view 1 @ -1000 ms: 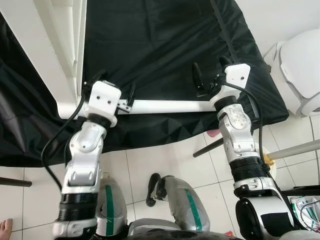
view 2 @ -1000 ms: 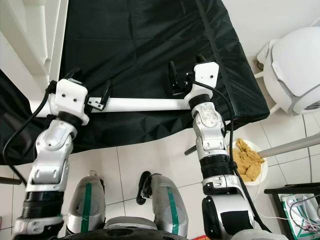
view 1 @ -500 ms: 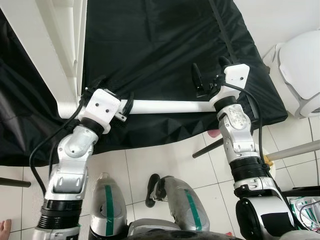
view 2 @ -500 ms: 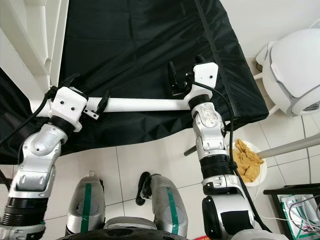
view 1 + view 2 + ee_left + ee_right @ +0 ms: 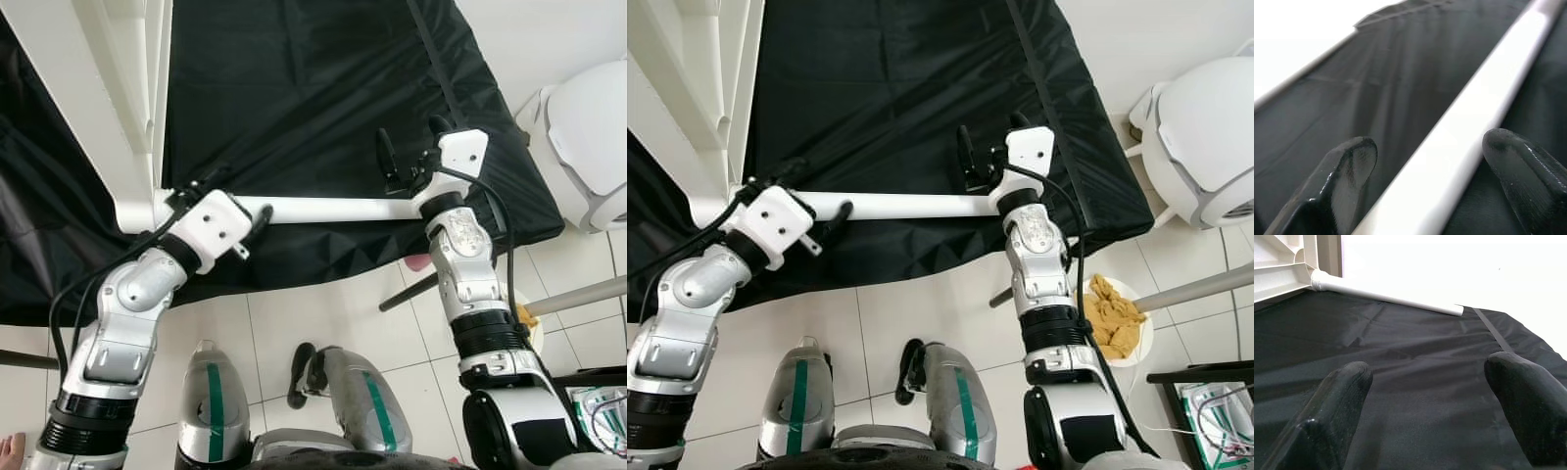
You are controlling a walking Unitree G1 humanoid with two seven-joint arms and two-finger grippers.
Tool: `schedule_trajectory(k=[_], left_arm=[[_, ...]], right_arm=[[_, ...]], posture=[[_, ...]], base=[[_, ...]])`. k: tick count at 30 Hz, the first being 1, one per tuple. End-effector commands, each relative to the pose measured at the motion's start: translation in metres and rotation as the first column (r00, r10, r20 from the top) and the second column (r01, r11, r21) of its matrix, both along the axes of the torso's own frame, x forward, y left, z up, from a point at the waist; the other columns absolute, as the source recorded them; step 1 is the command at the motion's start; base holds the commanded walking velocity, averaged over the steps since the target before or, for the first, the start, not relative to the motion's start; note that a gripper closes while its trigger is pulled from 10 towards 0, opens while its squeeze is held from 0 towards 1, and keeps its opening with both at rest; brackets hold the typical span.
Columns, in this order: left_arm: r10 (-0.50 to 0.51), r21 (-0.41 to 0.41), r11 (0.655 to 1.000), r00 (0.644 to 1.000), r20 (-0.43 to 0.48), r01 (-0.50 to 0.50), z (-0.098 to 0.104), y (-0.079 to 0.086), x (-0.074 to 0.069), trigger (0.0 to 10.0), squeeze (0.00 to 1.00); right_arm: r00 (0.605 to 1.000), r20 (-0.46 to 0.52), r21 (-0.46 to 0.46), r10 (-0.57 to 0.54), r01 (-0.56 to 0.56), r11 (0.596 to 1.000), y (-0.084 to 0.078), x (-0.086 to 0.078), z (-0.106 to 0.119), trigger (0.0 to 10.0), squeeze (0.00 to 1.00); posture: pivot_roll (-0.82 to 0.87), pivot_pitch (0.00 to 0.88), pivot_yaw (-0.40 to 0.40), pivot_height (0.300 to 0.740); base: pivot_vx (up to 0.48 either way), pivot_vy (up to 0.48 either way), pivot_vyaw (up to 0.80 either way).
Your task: Building children table
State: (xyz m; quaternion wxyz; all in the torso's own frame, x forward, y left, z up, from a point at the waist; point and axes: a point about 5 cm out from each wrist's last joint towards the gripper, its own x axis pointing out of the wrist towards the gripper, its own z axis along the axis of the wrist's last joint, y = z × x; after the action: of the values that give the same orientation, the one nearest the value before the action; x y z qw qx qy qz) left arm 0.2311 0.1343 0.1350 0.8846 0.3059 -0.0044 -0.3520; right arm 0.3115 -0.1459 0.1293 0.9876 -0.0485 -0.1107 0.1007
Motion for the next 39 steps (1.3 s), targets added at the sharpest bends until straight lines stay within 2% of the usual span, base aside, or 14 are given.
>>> schedule_trajectory(k=[1, 8, 12, 15, 16, 20, 29, 30, 31, 33, 35, 36, 38, 39], left_arm=[[-0.034, 0.039, 0.999, 0.999, -0.013, 0.035, 0.001, -0.003, 0.000, 10.0, 0.00], [-0.043, 0.061, 0.997, 0.999, -0.009, 0.043, 0.003, -0.001, 0.003, 10.0, 0.00], [0.043, -0.067, 0.997, 0.999, 0.004, -0.043, 0.011, 0.004, 0.007, 10.0, 0.00], [0.069, -0.117, 0.991, 0.998, -0.006, -0.069, 0.014, 0.006, 0.005, 10.0, 0.00], [0.088, -0.175, 0.980, 0.996, -0.036, -0.093, 0.016, 0.011, 0.000, 10.0, 0.00], [0.106, -0.253, 0.959, 0.990, -0.091, -0.125, 0.019, 0.019, -0.012, 10.0, 0.00], [0.162, -0.289, 0.939, 0.981, -0.110, -0.188, 0.017, 0.023, -0.025, 10.0, 0.00], [0.204, -0.326, 0.916, 0.972, -0.118, -0.232, 0.017, 0.023, -0.039, 10.0, 0.00], [0.204, -0.326, 0.916, 0.972, -0.118, -0.232, 0.017, 0.023, -0.039, 10.0, 0.00], [0.217, -0.344, 0.903, 0.964, -0.151, -0.257, 0.019, 0.026, -0.052, 10.0, 0.00], [0.217, -0.344, 0.903, 0.964, -0.151, -0.257, 0.019, 0.026, -0.052, 10.0, 0.00], [0.217, -0.342, 0.901, 0.960, -0.175, -0.266, 0.022, 0.033, -0.060, 10.0, 0.00], [0.217, -0.342, 0.901, 0.960, -0.175, -0.266, 0.022, 0.033, -0.060, 10.0, 0.00], [0.220, -0.343, 0.897, 0.954, -0.205, -0.280, 0.024, 0.040, -0.066, 10.0, 0.00]], right_arm=[[1.000, -0.007, -0.003, -0.023, 0.023, 1.000, -0.005, -0.002, -0.004, 10.0, 0.00], [0.999, -0.004, 0.000, -0.036, 0.036, 0.999, -0.006, -0.002, -0.004, 10.0, 0.00], [0.999, -0.003, 0.002, -0.051, 0.051, 0.999, -0.009, -0.003, -0.004, 10.0, 0.00], [0.999, -0.003, 0.002, -0.054, 0.054, 0.999, -0.010, -0.003, -0.004, 10.0, 0.00], [0.999, -0.007, 0.002, -0.053, 0.053, 0.999, -0.010, -0.003, -0.004, 10.0, 0.00], [0.999, -0.017, -0.003, -0.033, 0.033, 0.999, -0.007, -0.002, -0.005, 10.0, 0.00], [1.000, -0.022, -0.008, 0.002, -0.002, 1.000, -0.001, 0.004, -0.004, 10.0, 0.00], [0.999, -0.025, -0.009, 0.028, -0.028, 1.000, 0.005, 0.009, -0.002, 10.0, 0.00], [0.999, -0.025, -0.009, 0.028, -0.028, 1.000, 0.005, 0.009, -0.002, 10.0, 0.00], [0.999, -0.029, -0.009, 0.046, -0.046, 0.999, 0.009, 0.012, -0.002, 10.0, 0.00], [0.999, -0.029, -0.009, 0.046, -0.046, 0.999, 0.009, 0.012, -0.002, 10.0, 0.00], [0.998, -0.033, -0.007, 0.061, -0.062, 0.998, 0.012, 0.014, -0.002, 10.0, 0.00], [0.998, -0.033, -0.007, 0.061, -0.062, 0.998, 0.012, 0.014, -0.002, 10.0, 0.00], [0.997, -0.036, -0.006, 0.075, -0.075, 0.997, 0.016, 0.016, -0.002, 10.0, 0.00]], posture=[[0.19, 0.038, -0.106, 0.740], [0.17, 0.036, -0.097, 0.740], [0.17, 0.041, -0.097, 0.740], [0.18, 0.050, -0.102, 0.740], [0.19, 0.058, -0.113, 0.740], [0.21, 0.073, -0.133, 0.740], [0.25, 0.087, -0.163, 0.740], [0.30, 0.097, -0.184, 0.740], [0.30, 0.097, -0.184, 0.740], [0.31, 0.098, -0.189, 0.740], [0.31, 0.098, -0.189, 0.740], [0.34, 0.106, -0.204, 0.740], [0.34, 0.106, -0.204, 0.740], [0.35, 0.109, -0.209, 0.740]], base=[[0.000, 0.000, 0.00], [0.000, 0.000, 0.00], [0.000, 0.000, 0.00], [0.000, 0.000, 0.00], [0.000, 0.000, 0.00], [0.000, 0.000, 0.00], [0.000, 0.000, 0.00], [0.000, 0.000, 0.00], [0.000, 0.000, 0.00], [0.000, 0.000, 0.00], [0.000, 0.000, 0.00], [0.000, 0.000, 0.00], [0.000, 0.000, 0.00], [0.000, 0.000, 0.00]])
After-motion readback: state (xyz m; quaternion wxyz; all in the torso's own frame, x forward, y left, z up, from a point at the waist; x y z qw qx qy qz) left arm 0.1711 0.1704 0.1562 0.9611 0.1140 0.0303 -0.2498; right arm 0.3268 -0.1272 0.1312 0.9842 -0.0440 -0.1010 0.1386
